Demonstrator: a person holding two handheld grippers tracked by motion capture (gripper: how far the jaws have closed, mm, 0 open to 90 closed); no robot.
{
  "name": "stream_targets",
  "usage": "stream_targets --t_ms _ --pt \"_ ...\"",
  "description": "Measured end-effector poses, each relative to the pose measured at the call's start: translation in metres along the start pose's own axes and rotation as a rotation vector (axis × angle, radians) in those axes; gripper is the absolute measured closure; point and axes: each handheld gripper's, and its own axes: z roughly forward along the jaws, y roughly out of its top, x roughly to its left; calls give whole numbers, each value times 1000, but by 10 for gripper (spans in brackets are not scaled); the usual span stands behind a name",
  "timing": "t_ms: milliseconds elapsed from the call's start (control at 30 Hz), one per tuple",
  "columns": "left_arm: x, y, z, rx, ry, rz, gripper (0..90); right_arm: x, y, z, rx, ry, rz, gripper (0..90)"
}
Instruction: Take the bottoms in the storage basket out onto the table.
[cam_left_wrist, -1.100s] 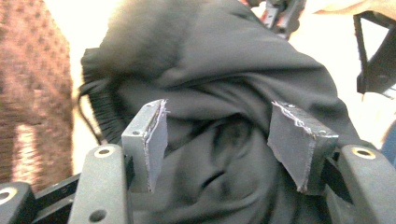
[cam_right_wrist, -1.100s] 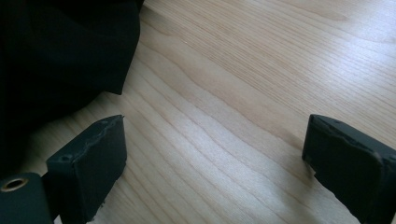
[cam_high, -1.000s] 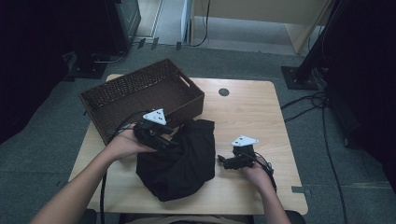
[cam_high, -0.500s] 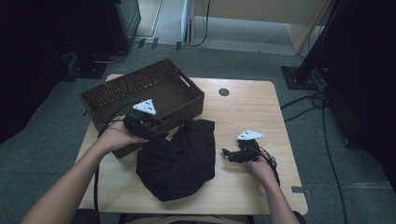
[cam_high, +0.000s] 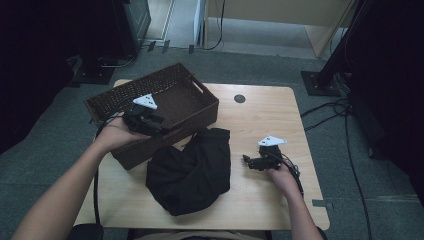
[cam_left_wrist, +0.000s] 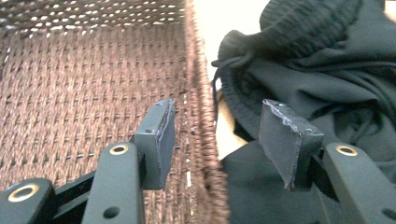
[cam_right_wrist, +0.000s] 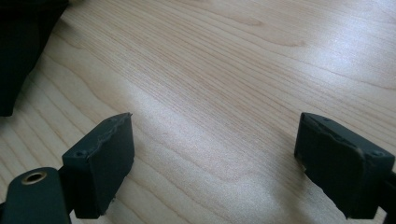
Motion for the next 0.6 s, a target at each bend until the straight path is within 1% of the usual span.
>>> stream_targets --t_ms 167,233,367,400,467,500,533,600 --pt "6 -4 8 39 1 1 467 2 0 0 -1 -8 11 121" --pt "7 -5 10 39 -4 -8 469 1 0 0 -2 -8 8 121" --pt "4 -8 16 49 -19 -9 493 2 0 0 0 -8 10 121" --pt "3 -8 19 53 -15 -13 505 2 0 0 2 -8 10 121" --pt "0 -10 22 47 -22 9 535 2 0 0 0 -11 15 121" --pt "-1 -10 24 46 -18 21 539 3 0 0 -1 -13 18 121" --pt "-2 -11 26 51 -11 23 552 3 0 0 -1 -14 22 121" --pt "-1 -11 29 77 -3 17 576 4 0 0 -2 -17 21 121"
